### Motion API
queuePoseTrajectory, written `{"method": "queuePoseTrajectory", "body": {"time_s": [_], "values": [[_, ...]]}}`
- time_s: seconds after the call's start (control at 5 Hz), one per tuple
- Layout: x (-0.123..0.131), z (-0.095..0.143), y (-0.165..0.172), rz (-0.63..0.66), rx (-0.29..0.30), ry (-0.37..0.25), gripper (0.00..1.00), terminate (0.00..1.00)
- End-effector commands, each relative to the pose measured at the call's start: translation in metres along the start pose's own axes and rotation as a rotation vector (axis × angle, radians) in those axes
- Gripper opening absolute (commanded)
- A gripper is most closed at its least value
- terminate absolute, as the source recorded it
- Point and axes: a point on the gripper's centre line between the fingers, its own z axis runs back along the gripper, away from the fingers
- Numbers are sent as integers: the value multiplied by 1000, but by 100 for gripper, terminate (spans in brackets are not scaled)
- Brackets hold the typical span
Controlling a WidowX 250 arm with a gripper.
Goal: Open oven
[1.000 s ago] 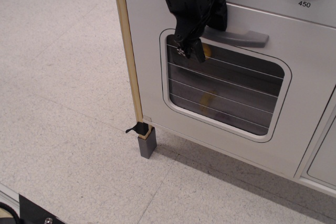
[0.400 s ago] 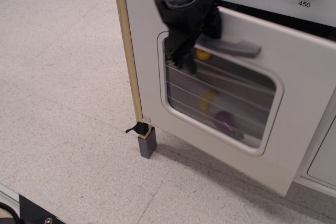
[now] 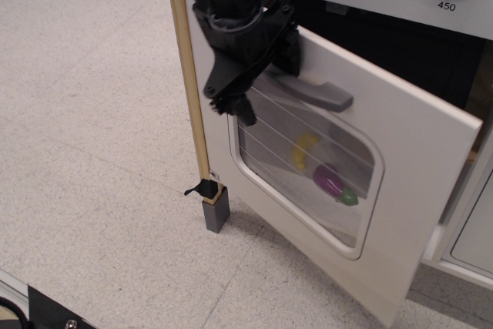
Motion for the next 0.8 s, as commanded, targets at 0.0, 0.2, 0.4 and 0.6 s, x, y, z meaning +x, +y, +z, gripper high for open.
{"method": "queuePoseTrajectory", "body": {"time_s": [0.0,0.2,0.4,0.6], "values": [[41,25,26,-85,25,65,100,0],[35,47,9,-102,12,102,100,0],[26,64,-11,-86,0,169,100,0],[12,78,-28,-86,-34,201,100,0]]}}
